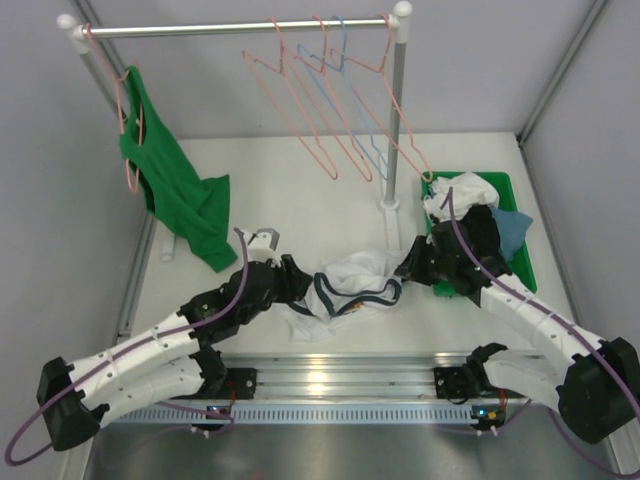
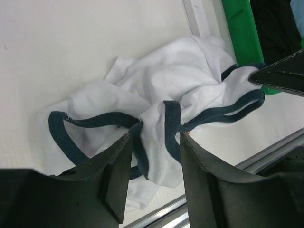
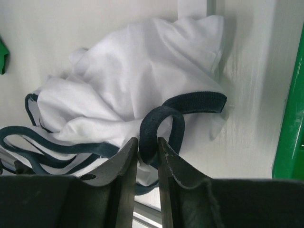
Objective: Place the tank top on the hanger
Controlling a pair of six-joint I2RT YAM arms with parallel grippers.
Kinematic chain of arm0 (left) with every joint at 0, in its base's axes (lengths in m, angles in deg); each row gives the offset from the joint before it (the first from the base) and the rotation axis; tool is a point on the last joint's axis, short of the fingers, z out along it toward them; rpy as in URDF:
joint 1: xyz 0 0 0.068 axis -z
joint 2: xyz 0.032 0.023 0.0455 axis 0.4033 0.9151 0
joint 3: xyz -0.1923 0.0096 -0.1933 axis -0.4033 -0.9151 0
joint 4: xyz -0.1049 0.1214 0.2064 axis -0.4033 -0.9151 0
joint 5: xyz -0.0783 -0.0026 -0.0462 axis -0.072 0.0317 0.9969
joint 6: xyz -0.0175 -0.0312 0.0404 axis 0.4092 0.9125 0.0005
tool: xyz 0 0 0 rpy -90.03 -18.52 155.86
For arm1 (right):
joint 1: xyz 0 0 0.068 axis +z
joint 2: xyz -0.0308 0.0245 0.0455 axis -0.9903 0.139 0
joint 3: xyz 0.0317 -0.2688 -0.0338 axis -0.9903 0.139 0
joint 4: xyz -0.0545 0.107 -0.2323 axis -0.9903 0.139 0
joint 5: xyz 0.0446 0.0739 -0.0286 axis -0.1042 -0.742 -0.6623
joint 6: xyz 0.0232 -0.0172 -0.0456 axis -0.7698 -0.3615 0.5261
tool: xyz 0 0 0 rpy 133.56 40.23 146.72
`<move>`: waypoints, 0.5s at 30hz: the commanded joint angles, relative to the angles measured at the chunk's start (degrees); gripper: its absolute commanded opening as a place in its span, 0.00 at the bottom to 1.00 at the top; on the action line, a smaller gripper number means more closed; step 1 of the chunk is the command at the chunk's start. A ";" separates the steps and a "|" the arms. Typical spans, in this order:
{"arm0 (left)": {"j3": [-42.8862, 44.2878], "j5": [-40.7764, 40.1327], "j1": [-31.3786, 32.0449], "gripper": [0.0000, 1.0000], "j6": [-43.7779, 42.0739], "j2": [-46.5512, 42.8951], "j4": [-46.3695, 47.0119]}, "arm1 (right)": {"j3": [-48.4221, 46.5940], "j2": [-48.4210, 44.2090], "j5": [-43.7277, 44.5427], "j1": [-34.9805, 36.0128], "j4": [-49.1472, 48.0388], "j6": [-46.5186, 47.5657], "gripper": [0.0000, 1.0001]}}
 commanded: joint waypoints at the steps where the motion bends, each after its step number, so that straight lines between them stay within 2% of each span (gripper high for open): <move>1: 4.85 -4.93 -0.19 0.50 -0.73 -2.05 -6.48 | -3.02 -0.81 1.53 -0.71 -1.78 1.20 0.24; 8: 11.70 -7.57 -0.19 0.54 -3.63 -5.13 -10.36 | -3.19 -1.96 1.45 -0.79 -0.99 1.73 0.35; 14: 24.44 -13.10 -0.19 0.55 -8.29 -0.74 -8.95 | -2.93 -2.83 0.30 -0.79 -1.34 1.29 0.41; 15: 28.80 -14.76 -0.19 0.55 -9.51 1.79 -8.95 | -2.84 -2.92 0.13 -0.79 -1.52 1.11 0.42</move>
